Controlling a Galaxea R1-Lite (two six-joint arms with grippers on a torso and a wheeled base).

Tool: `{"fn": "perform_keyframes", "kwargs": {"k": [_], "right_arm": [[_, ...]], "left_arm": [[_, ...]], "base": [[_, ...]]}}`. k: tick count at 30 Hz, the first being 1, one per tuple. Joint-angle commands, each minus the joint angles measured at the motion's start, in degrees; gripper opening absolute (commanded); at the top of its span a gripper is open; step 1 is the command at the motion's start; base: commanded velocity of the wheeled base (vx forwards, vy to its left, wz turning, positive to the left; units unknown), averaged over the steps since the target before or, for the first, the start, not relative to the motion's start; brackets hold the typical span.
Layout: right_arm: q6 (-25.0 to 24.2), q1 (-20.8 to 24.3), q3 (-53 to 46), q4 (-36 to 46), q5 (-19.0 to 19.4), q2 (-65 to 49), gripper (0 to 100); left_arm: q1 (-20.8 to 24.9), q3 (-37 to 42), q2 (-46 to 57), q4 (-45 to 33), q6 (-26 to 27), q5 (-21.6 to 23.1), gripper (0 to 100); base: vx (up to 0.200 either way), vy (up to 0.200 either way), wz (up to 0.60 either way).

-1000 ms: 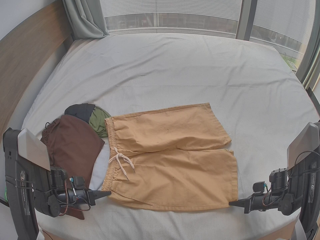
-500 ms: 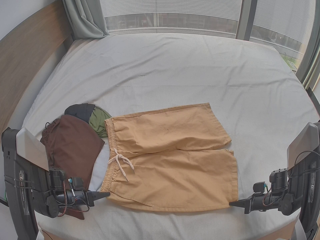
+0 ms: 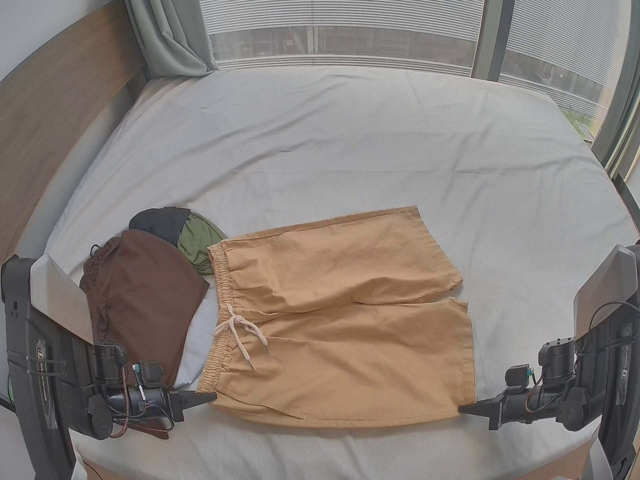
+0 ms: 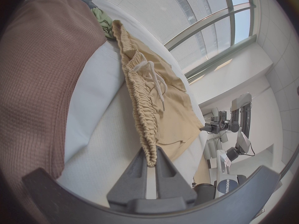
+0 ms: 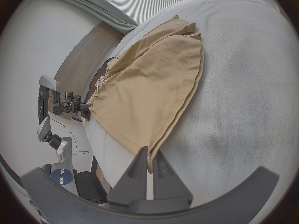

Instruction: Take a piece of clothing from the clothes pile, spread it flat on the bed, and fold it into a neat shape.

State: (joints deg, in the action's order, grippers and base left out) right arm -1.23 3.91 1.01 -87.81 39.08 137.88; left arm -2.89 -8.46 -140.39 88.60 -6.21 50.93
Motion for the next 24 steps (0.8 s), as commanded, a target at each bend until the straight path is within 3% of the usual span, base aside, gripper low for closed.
{"fn": "perform_keyframes", "kwargs": {"k": [1, 10, 17, 24], "right_arm": [[0.7, -0.1, -0.9, 0.2, 0.0, 0.4, 0], [4.8, -0.5, -0.9, 5.0, 0.1, -0.3, 0], [4.9, -0.5, -0.9, 4.9, 0.5, -0.3, 0], [3.3, -0.5, -0.8, 0.1, 0.8, -1.2, 0]], "left_arm": [[-1.3, 1.6, -0.2, 0.0, 1.6, 1.3, 0], [-1.3, 3.4, -0.2, 0.0, 2.7, 1.6, 0], [-1.3, 4.8, -0.7, -0.1, 5.2, 1.7, 0], [-0.7, 2.9, 0.0, 0.0, 4.4, 2.9, 0]], "base": [[0.0, 0.0, 0.0], [0.0, 0.0, 0.0], [0.0, 0.0, 0.0], [0.0, 0.0, 0.0]]}}
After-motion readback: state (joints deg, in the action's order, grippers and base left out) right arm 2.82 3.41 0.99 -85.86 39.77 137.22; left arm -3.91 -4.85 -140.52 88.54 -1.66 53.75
